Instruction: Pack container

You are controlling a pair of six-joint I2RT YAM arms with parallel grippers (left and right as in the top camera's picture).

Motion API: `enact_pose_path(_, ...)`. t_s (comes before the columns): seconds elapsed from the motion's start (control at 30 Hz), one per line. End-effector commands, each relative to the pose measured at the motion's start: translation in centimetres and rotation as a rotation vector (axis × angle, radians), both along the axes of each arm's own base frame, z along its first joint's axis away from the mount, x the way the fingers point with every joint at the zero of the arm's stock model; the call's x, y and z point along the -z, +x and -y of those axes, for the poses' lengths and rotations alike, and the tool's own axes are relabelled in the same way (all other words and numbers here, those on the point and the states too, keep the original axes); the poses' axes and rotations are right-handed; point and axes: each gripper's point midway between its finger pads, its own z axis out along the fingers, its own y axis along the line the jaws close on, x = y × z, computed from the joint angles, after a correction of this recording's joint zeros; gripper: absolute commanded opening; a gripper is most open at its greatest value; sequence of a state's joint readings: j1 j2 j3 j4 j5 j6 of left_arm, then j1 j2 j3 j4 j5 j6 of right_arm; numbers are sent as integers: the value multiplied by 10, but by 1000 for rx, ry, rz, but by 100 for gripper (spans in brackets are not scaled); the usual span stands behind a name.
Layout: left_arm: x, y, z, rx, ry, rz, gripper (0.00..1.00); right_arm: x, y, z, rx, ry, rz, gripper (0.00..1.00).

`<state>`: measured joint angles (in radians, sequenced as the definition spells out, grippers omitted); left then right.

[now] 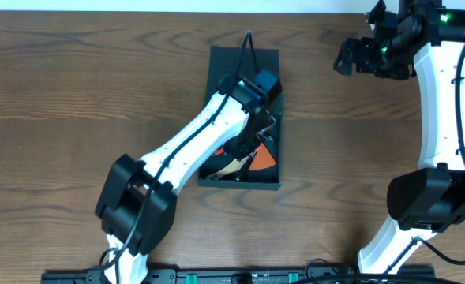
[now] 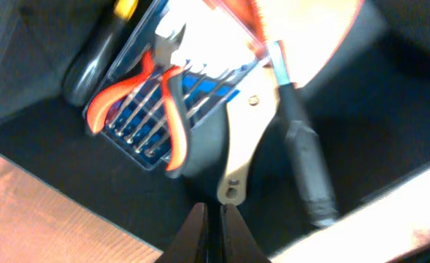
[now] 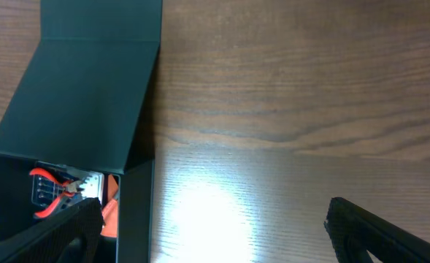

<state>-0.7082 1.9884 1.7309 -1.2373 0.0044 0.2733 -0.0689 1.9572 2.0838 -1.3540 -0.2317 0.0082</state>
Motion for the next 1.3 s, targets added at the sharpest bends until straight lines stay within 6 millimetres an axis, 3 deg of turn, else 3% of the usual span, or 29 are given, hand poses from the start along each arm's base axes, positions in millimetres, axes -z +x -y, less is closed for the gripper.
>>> enact_pose_path(0.0,-13,-13,22,18,-79,-16,6,5,2,-1,8,5,-9,99)
enact_pose_path(0.3,-9,-34,46,-2,-167,-95,6,5,2,1,14,-9,-9,99)
enact_pose_path(0.97,52,-60,38,1,-159,-179,6,5,3,3,17,-16,-7,99)
enact_pose_path(1.07,59,-55,30,0,-124,-149,6,5,3,3,17,-16,-7,99)
enact_pose_path(1.27,61,-22,3,-54,-47,-44,6,6,2,3,17,-16,-11,99)
